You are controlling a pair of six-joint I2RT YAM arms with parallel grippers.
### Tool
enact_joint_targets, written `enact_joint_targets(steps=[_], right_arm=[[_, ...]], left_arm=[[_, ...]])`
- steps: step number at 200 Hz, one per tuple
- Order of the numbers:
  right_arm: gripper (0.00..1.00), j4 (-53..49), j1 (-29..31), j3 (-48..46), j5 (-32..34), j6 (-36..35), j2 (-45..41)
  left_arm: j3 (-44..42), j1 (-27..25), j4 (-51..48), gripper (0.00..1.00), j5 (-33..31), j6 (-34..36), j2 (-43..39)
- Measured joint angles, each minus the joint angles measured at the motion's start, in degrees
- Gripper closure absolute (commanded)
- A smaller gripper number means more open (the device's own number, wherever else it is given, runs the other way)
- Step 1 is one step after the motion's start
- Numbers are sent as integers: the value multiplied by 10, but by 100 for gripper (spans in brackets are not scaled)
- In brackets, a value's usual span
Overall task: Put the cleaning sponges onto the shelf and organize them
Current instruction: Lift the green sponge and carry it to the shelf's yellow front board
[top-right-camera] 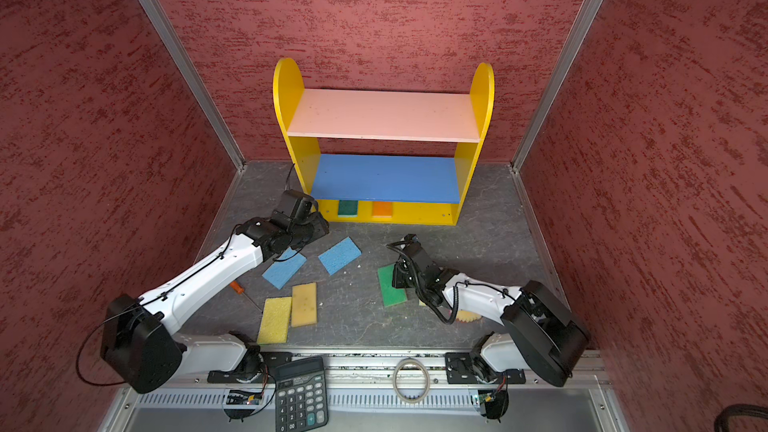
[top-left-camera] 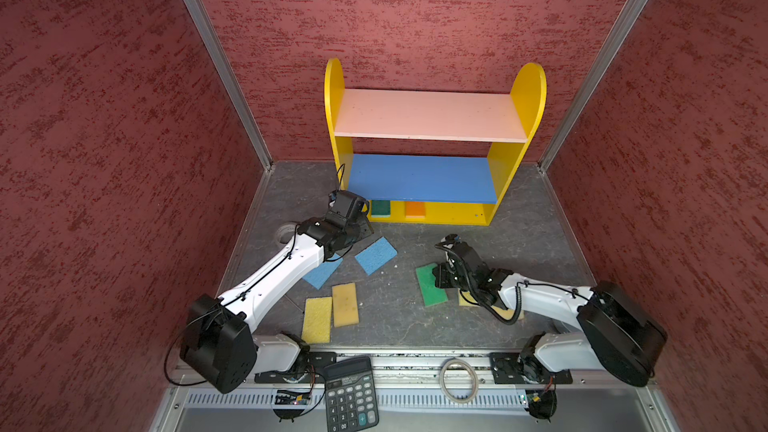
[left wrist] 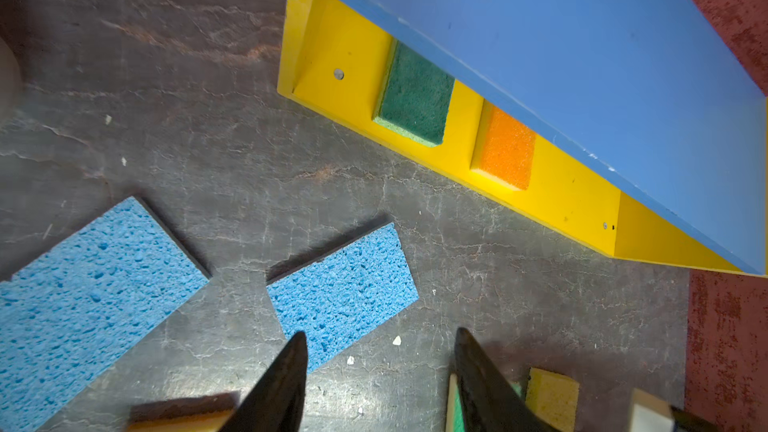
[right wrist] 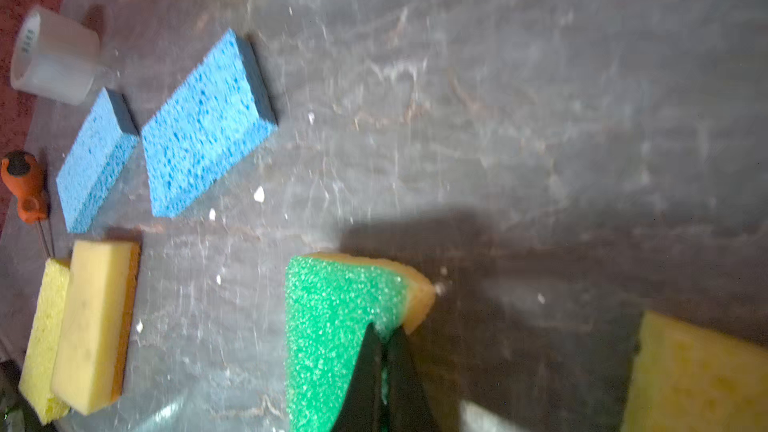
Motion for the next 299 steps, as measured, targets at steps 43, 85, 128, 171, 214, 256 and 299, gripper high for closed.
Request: enact_joint_targets(steps=[43,85,128,171,214,256,299], right_arm=[[100,12,-59,61,65,-49,34],[100,62,-118,94,122,-83,94],[95,139,-137,115,182,-116,160],[62,150,-140,157,234,-112,199],[56,137,-137,130,235,-74,134],[89,138,-76,57,205,7,45],[100,162,-20,-22,146,97,58]], left_arm=[[-35,10,20,44,23,-2,8],[-66,22,34,44,35,-1,7],[-113,26,51,42,46,-3,-20],[-134,35,58,38,52,-7,-30],[-135,38,63,35,55,-9,-30],[-143,38,74,34,63,-18,-30],[-144,37,75,34,64,-19,-30]])
